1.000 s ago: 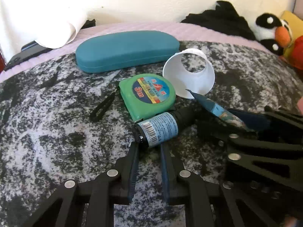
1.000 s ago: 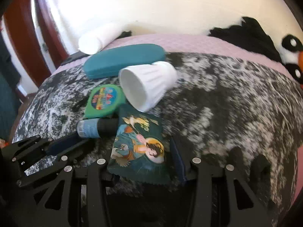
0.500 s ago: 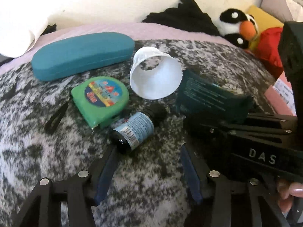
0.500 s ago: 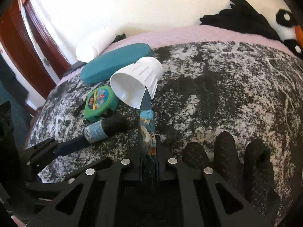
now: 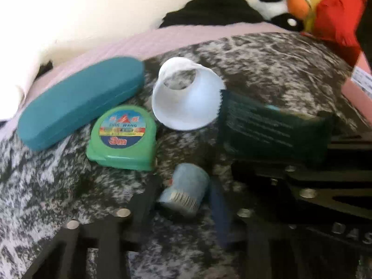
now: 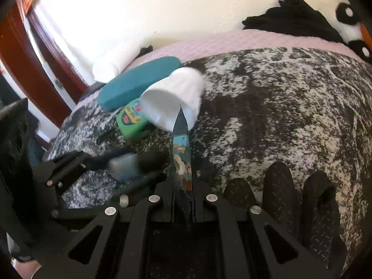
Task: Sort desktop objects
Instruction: 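Grasp the small blue-labelled bottle with left tool while right tool grasps the picture packet, then carry the bottle and picture packet into the pink box and release both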
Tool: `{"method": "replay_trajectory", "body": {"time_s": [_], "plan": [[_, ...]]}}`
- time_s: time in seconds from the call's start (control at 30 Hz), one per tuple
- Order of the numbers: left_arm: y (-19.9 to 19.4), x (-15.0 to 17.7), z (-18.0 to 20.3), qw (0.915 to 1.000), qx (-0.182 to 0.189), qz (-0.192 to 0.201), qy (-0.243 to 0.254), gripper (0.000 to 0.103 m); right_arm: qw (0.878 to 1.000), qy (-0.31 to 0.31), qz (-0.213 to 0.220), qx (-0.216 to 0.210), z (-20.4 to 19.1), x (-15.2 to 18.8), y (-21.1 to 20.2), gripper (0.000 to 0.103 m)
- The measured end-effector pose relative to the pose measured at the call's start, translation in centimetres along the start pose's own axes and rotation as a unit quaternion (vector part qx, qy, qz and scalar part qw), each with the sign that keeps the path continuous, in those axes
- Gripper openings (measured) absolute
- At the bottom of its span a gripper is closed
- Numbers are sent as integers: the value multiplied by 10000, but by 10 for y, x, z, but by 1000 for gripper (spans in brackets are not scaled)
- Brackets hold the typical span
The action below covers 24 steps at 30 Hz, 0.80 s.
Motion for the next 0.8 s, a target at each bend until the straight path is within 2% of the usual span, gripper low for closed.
{"method": "replay_trajectory", "body": {"time_s": [0.17, 0.33, 0.57, 0.8], "plan": [[-20, 13, 8, 10000, -15, 1, -83, 24, 9999, -33, 62, 130, 0, 2, -8, 8], [-55, 27, 13, 9997, 18, 77, -252, 24, 9997, -114, 51, 218, -3, 14, -33, 8], [-136, 33, 43, 9989, -2, 389, -272, 24, 9998, 130, 93, 95, -8, 54, -101, 8], [-204, 46, 84, 9967, 125, 718, -367, 24, 9990, 177, 416, -50, -21, 97, -188, 8]]}}
Point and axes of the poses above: each gripper's, at about its wrist camera, not at the fingertips, and y roughly the way its jaws point, z to its right, x to its underside, the point moved 9 cm from there along y, roughly the way its jaws point, and after that the axes turned 6 degrees about -x, right-handed, at the moved point
